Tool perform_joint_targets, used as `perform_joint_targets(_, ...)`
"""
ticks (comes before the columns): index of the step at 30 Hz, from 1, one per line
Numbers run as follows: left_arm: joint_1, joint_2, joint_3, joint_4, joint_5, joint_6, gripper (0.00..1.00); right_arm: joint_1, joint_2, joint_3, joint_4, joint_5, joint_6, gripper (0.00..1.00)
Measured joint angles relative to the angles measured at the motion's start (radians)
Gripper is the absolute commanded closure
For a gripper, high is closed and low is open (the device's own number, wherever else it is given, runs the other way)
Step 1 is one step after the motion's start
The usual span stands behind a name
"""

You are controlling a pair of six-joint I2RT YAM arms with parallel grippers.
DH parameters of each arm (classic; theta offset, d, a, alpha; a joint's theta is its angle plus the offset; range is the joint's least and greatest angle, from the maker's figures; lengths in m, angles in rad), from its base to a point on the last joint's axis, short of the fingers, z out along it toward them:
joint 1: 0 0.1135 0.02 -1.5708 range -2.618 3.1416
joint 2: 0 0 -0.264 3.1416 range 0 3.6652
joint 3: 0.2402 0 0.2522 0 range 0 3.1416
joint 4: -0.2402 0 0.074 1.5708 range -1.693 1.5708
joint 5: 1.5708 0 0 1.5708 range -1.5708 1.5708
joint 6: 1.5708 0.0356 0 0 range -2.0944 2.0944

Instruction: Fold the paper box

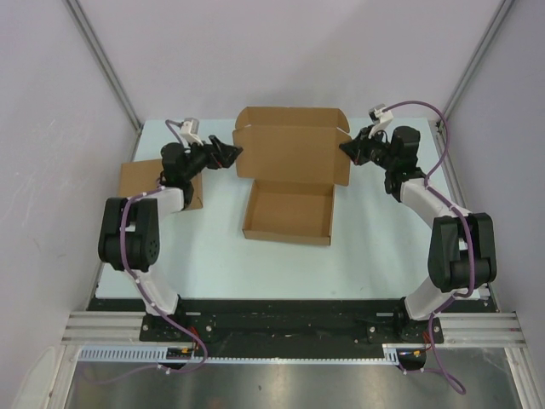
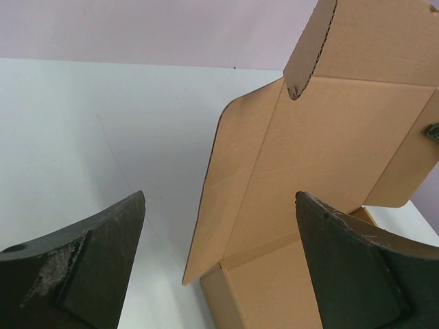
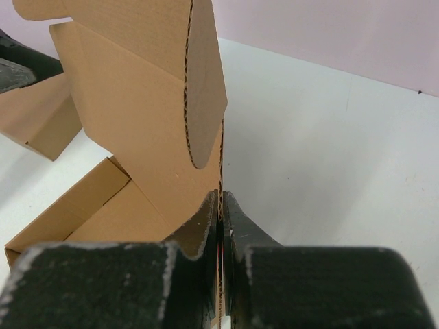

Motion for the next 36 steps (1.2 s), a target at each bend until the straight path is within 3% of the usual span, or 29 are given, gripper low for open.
perform_joint_targets(17, 0.011, 0.14, 0.152, 0.148, 0.099, -0.058, 0.22, 0.009, -0.001, 0.0, -0.007, 0.003, -0.003, 1.0)
perform_joint_targets(28, 0.008, 0.208, 0.198, 0.148, 0.143, -0.069, 0.44, 0.014, -0.001, 0.0, -0.007, 0.005, -0.003, 1.0)
perform_joint_targets(36, -0.009, 0.212, 0.208, 0.18, 0.163, -0.1, 0.85, 0.02, -0.001, 0.0, -0.007, 0.013, -0.003, 1.0)
